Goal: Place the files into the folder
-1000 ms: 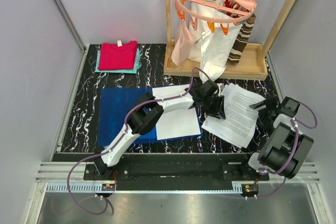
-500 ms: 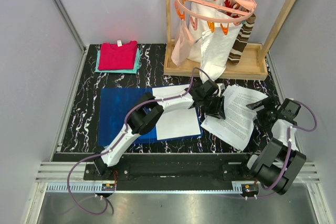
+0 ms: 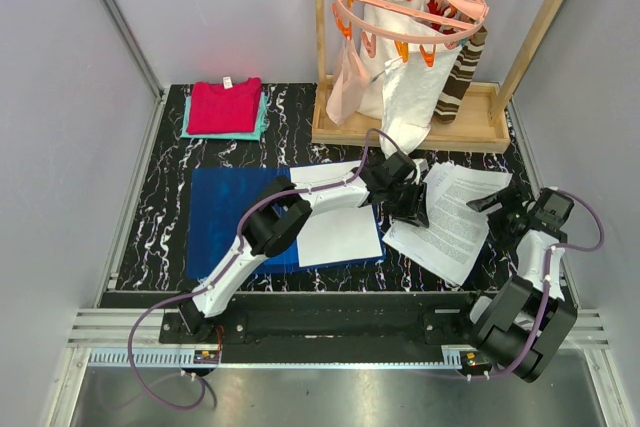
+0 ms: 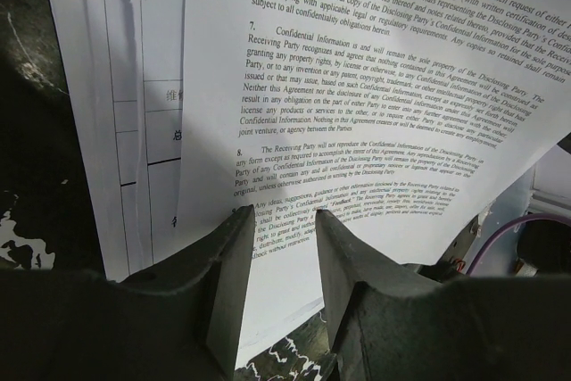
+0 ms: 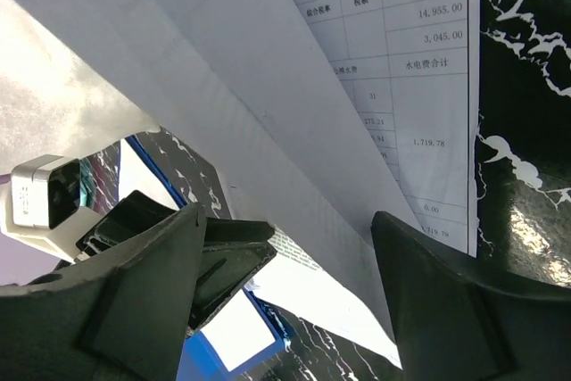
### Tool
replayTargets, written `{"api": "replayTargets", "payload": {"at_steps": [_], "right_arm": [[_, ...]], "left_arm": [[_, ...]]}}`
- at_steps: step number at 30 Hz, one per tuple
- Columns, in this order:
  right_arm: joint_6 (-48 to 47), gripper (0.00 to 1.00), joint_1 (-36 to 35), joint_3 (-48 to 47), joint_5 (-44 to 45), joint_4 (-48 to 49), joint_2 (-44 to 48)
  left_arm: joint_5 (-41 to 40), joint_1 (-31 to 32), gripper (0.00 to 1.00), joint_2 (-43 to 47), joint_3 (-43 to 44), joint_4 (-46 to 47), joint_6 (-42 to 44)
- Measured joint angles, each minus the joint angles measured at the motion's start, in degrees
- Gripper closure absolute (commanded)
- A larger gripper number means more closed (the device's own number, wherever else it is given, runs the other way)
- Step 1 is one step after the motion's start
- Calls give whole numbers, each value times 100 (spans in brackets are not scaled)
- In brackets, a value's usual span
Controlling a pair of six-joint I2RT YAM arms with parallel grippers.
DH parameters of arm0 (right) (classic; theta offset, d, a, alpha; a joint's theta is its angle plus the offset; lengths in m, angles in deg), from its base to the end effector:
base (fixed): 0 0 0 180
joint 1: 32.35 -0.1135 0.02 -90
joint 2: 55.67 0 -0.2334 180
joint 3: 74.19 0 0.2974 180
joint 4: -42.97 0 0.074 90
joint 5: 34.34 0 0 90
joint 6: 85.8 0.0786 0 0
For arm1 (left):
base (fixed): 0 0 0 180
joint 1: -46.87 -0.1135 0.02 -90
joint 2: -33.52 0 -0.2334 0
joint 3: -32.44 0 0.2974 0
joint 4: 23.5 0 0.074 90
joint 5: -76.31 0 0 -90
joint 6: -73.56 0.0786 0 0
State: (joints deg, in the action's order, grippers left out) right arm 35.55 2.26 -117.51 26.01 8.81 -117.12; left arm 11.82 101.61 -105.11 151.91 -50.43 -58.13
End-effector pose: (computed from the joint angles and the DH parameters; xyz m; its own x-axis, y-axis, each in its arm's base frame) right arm 0.2510 -0.1260 0.1134 -0.4288 0.8453 -0.3188 0.5476 0.5238 0.6525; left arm 0.3052 -0.4904 0.0657 -0.9154 0.2550 -0.3115 0.4025 0.5982 -0.6930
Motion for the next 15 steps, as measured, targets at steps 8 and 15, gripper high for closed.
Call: {"api": "replayTargets", "payload": {"at_steps": [8, 15], "right_arm": [[-50, 64, 0, 0, 15, -15, -83], [-59, 79, -7, -59, 70, -57, -42]], "left_arm": [[7, -7, 60, -7, 2, 0, 0], [31, -11, 60, -9, 2, 2, -11]]}}
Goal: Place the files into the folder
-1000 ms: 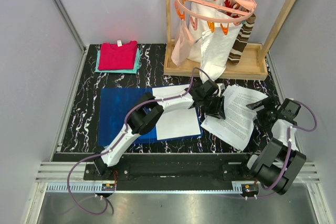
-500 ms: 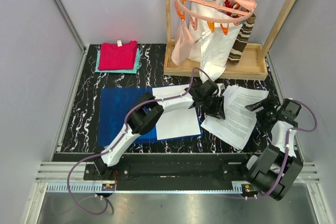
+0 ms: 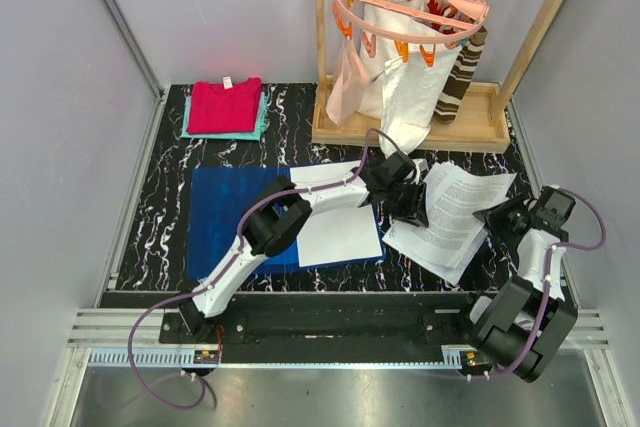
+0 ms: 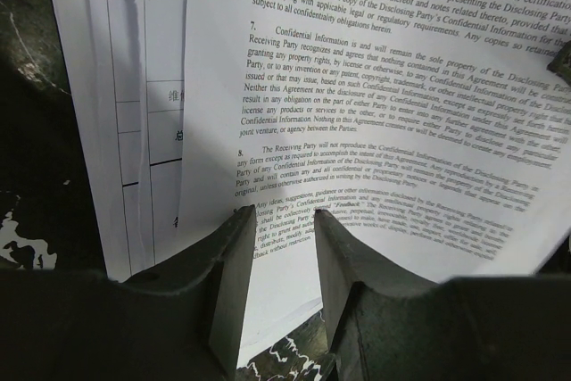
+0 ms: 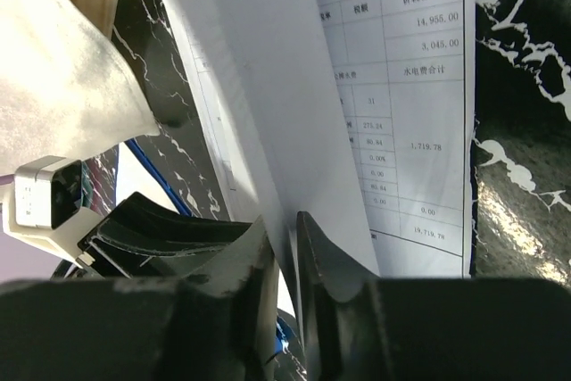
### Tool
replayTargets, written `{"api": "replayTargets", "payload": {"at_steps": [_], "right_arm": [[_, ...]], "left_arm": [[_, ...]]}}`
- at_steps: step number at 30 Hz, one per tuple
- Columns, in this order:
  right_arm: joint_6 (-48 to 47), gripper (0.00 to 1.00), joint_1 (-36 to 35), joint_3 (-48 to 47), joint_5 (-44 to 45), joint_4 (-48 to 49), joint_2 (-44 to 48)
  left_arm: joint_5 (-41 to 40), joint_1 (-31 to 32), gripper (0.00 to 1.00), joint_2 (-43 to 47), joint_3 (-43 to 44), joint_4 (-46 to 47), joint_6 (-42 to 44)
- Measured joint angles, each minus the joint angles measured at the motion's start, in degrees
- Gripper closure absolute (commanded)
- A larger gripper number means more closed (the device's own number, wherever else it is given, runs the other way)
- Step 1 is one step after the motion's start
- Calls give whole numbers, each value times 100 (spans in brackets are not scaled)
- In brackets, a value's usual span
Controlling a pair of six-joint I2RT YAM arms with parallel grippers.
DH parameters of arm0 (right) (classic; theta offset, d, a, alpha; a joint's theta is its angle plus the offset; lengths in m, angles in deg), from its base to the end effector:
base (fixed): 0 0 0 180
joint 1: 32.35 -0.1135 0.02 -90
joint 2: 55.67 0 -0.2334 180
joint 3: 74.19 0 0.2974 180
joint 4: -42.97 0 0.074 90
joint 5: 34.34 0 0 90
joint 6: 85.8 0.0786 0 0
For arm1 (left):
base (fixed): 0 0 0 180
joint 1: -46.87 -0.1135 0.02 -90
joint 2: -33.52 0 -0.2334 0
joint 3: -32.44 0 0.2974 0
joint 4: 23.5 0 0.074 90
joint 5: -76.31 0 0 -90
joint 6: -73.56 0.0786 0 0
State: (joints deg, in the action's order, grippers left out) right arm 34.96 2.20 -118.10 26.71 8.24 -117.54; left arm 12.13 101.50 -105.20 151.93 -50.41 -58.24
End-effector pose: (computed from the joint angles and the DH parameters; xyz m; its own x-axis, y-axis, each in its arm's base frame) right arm 0.2517 -0.1271 0.1141 -0.4327 0.8413 -0.3240 0.5538 0.5316 0.6408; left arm 0.3058 -0.4899 0.0652 -0.9168 0.2550 -0.3072 0.3992 0.5969 -0.6960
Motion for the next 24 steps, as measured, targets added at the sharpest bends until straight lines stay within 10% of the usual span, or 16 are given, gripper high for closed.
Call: {"api": "replayTargets", "payload": {"at_steps": [8, 24], "right_arm": [[-63, 54, -52, -92, 24, -11, -127], [-2, 53, -363, -389, 55, -330, 144]], "left_arm": [[7, -2, 60, -2, 0, 0, -2], [11, -4, 61, -4, 0, 0, 2]]}}
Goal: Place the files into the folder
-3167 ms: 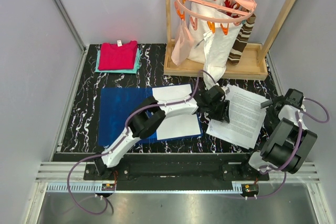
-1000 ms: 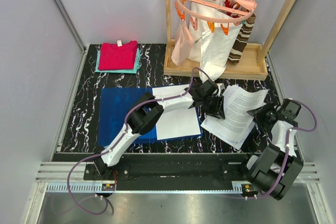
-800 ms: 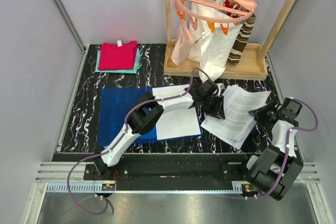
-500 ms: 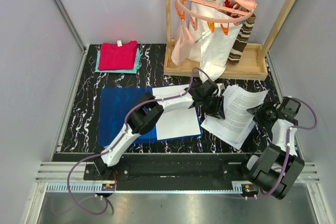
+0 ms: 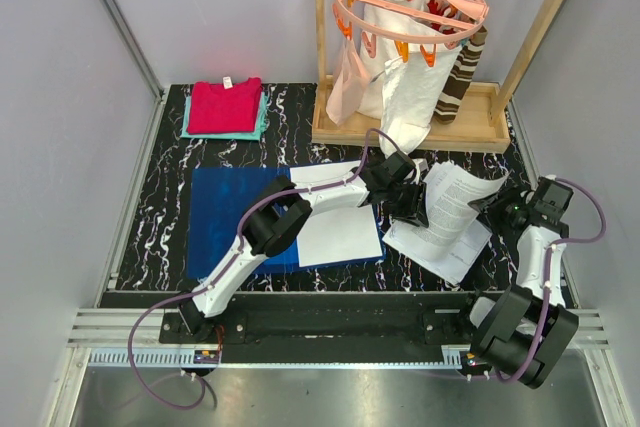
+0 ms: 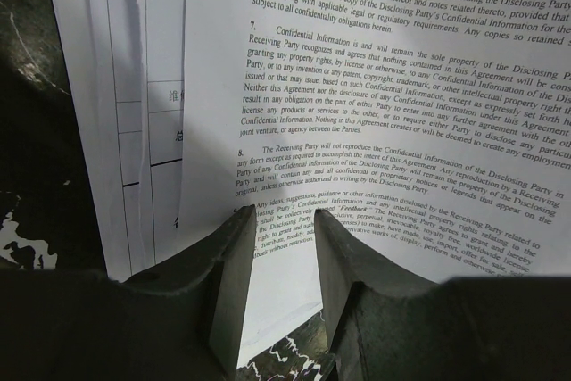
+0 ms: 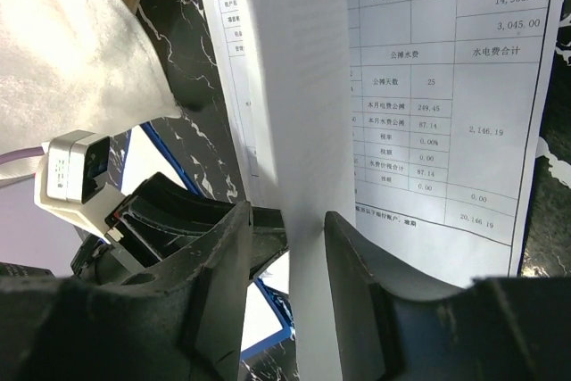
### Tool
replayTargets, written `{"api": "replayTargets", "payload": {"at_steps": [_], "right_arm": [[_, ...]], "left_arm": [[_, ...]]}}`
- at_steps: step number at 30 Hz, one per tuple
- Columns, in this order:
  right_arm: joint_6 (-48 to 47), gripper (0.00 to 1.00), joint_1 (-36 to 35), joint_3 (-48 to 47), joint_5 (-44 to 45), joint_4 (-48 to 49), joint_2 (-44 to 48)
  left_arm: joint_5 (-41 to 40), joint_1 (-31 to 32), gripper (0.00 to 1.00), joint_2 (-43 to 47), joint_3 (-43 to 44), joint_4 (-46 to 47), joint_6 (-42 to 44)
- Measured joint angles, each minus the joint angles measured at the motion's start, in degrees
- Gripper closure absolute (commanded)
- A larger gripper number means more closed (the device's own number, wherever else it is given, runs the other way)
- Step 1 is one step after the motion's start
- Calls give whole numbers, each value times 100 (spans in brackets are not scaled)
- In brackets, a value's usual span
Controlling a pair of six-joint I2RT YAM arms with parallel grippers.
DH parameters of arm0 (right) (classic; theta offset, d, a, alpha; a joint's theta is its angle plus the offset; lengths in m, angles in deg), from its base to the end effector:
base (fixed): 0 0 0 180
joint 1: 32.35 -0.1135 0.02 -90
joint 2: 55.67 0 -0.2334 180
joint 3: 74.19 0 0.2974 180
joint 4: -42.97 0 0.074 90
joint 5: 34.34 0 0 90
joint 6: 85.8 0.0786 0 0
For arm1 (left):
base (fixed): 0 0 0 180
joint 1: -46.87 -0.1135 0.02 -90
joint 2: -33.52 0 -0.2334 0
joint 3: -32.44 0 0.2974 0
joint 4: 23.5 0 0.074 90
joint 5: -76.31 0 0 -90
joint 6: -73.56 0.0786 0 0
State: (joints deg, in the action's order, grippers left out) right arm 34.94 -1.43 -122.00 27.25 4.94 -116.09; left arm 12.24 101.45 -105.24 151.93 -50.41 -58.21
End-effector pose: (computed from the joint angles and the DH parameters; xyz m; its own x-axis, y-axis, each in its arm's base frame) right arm 0.2644 -0.1148 0.1409 -0.4714 0.8064 -0.3571 0.5050 0.5787 0.6403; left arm 0.3061 -0.4897 0.0648 -0.9170 0.2557 -0.3062 0.3989 0.5964 -0.6965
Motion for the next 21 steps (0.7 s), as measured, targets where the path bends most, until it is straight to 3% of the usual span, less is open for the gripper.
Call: {"api": "replayTargets", "payload": {"at_steps": [4, 6, 7, 8, 10, 11, 12, 15, 21], "right_arm": [[4, 60, -17, 0, 57, -13, -4], [-2, 70, -20, 0, 114, 4, -57], [-2, 82, -20, 7, 153, 15, -101], [2, 88, -20, 20, 190, 33, -144], [0, 99, -20, 76, 251, 74, -208], [-7, 100, -20, 101, 293, 83, -214], [-22, 100, -20, 114, 356, 79, -210], [-76, 100, -24, 94, 533, 74, -157], [-275, 100, -144, -501, 909, -177, 173]], "left_arm": [[28, -7, 61, -11, 13, -2, -2], [44, -11, 61, -15, 13, -2, 0], [48, -11, 60, -15, 13, 0, 0], [48, -13, 59, -15, 13, 0, 0], [66, -13, 52, -15, 13, 2, 13], [83, -15, 47, -15, 13, 9, 24], [144, -15, 36, -15, 20, 35, 26], [284, -9, 24, 20, 59, 68, 87], [293, 24, 19, 428, 20, -437, 216]]}}
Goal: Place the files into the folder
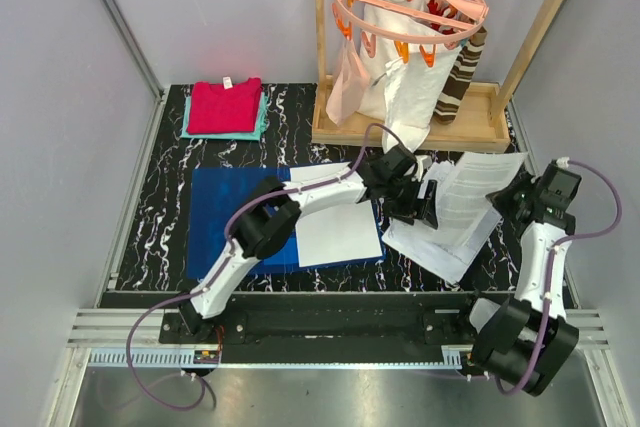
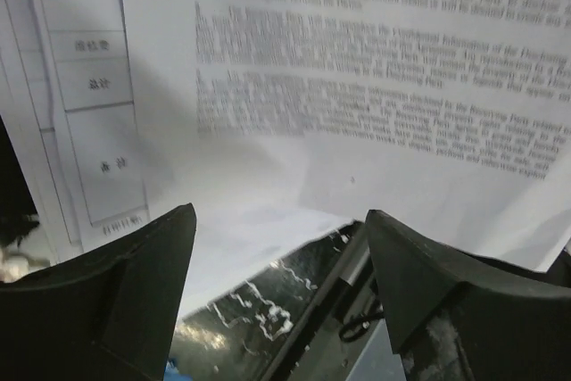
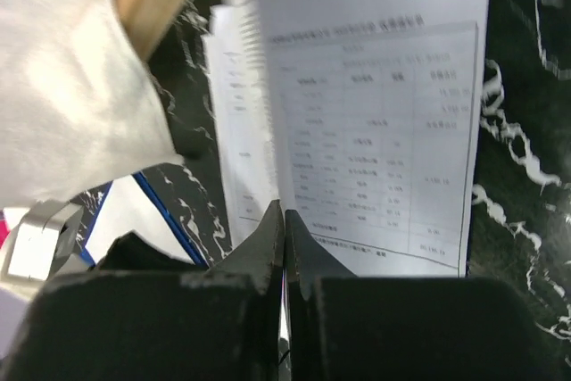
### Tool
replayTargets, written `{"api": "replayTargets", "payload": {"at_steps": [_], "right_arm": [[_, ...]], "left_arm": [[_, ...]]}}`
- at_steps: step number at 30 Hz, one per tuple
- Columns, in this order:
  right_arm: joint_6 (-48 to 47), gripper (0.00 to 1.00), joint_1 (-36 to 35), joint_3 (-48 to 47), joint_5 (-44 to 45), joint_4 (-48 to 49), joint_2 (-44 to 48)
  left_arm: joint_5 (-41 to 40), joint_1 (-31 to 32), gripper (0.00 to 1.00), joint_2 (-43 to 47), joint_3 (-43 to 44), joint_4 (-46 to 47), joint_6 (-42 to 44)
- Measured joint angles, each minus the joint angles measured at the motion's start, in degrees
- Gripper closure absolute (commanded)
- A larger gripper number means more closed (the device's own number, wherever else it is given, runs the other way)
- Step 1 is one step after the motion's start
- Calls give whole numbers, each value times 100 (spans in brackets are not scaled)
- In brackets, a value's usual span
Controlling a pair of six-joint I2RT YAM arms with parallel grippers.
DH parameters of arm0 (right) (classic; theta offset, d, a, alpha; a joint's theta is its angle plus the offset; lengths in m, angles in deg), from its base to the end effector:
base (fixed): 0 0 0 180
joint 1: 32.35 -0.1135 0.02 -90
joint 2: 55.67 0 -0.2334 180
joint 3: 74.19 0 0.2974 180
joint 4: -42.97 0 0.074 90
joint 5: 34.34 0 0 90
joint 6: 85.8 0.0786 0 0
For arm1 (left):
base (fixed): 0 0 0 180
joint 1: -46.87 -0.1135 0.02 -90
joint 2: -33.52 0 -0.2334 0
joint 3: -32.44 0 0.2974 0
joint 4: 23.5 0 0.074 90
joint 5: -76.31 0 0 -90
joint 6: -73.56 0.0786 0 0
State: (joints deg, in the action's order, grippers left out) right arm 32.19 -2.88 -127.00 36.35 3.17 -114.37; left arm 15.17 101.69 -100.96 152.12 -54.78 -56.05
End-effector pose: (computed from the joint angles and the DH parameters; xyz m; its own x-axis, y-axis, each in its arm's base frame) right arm 0.2723 -0.1240 0.1764 -0.4266 0.7498 -0.5058 0.5248 0.6607 0.5368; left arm 0.2975 -0.4879 0.1012 -0.8991 0.3063 -0.3127 0.4355 0.5533 -0.7101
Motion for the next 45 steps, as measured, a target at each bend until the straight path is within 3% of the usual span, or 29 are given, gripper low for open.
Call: {"api": "replayTargets", "payload": {"at_steps": [6, 9, 13, 16, 19, 22, 28, 38, 45], "right_arm": [[-254, 100, -1224, -960, 501, -203, 439], [-334, 100, -2114, -1502, 557, -446, 520], [-328, 100, -3545, -1843, 210, -330, 476], [-149, 100, -4843, -1843, -33, -129, 210], [205, 100, -6050, -1871, -444, 420, -387], [715, 100, -6623, -1878, -1093, 1292, -962], [1025, 100, -6439, -1829, -1718, 2107, -1292], [520, 100, -4653, -374, -2638, 2603, -2109], [415, 100, -4529, -109, -2664, 3038, -2940]], "left_arm": [[-83, -20, 18, 1676, -675, -181, 173], [-365, -96, 14, 3344, -1646, -70, 356], [-1139, -476, 10, 5963, -3307, 114, 551], [-1932, -835, 8, 7453, -4299, 37, 577], [-2688, -1029, 7, 8426, -5058, -282, 551], [-3248, -1178, 7, 8894, -5480, -662, 509], [-3716, -1255, 7, 8964, -5735, -1069, 391], [-3611, -1255, 7, 8284, -5801, -979, 354], [-3418, -1255, 7, 8074, -5801, -863, 358]]}}
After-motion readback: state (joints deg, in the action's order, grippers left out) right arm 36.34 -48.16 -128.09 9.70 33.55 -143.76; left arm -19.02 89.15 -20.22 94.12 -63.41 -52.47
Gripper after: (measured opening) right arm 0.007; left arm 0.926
